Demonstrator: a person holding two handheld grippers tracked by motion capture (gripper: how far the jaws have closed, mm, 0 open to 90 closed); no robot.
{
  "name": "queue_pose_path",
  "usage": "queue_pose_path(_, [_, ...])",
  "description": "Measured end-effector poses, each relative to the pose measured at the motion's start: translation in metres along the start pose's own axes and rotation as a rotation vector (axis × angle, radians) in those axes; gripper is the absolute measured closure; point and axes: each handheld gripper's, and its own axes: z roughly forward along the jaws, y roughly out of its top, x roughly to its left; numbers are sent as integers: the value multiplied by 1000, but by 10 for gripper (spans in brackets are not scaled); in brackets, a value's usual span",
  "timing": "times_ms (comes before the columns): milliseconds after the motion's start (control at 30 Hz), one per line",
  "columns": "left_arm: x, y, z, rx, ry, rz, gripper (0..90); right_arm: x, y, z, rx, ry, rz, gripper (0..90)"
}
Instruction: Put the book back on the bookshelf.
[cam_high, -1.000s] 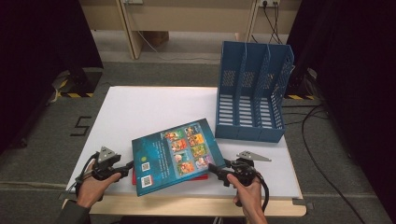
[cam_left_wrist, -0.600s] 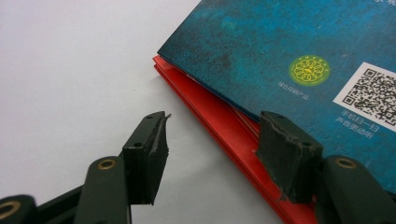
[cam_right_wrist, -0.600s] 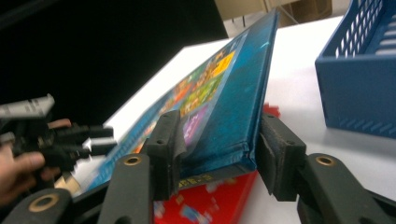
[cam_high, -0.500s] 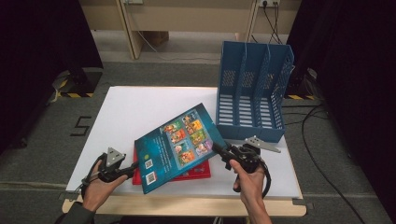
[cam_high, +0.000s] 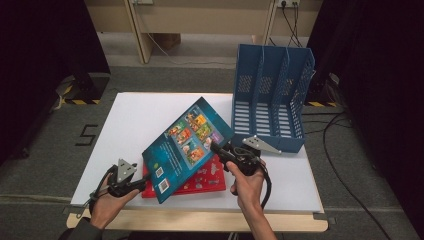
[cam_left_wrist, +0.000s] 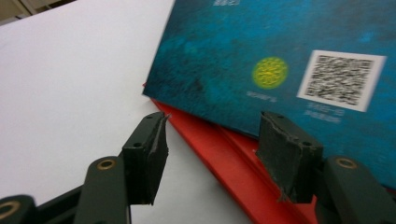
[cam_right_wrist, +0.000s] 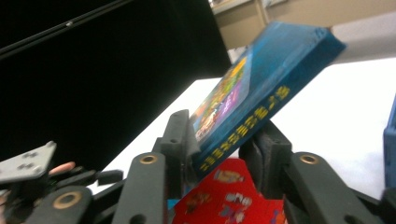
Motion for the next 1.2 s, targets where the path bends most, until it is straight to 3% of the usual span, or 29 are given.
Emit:
queue_pose_path(67, [-2, 1, 0, -7, -11, 15, 348, 3, 2, 1, -23, 6, -10, 675])
queue_pose_path(100, [-3, 1, 0, -5, -30, 9, 222, 4, 4, 2, -50, 26, -4, 719])
queue_pose_path(133, [-5, 1, 2, -5, -68, -8, 207, 6, 6, 3, -63, 40, -8, 734])
queue_pose_path(333, [-11, 2, 2, -12, -69, 0, 201, 21, 16, 4, -99, 89, -53, 761])
queue_pose_path(367, [-13, 3, 2, -21, -83, -13, 201, 22, 17, 3, -110, 94, -48, 768])
queue_pose_path(600, [-15, 5, 6, -29, -76, -10, 200, 18, 25, -8, -161, 120, -38, 803])
queue_pose_path(800, [-14, 9, 13, -26, -80, -20, 199, 18, 40, -26, -219, 122, -106, 823])
queue_pose_path(833, [-13, 10, 13, -29, -79, -21, 199, 18, 44, -31, -225, 120, -139, 825])
queue_pose_path(967, [-6, 8, 12, -28, -69, -37, 199, 16, 49, -38, -252, 108, -192, 825])
queue_pose_path(1067, [7, 6, 13, -19, -53, -66, 199, 14, 52, -49, -257, 98, -250, 828])
queue_pose_path(1200, [22, 3, 15, -5, -23, -88, 199, 13, 50, -53, -253, 118, -276, 829])
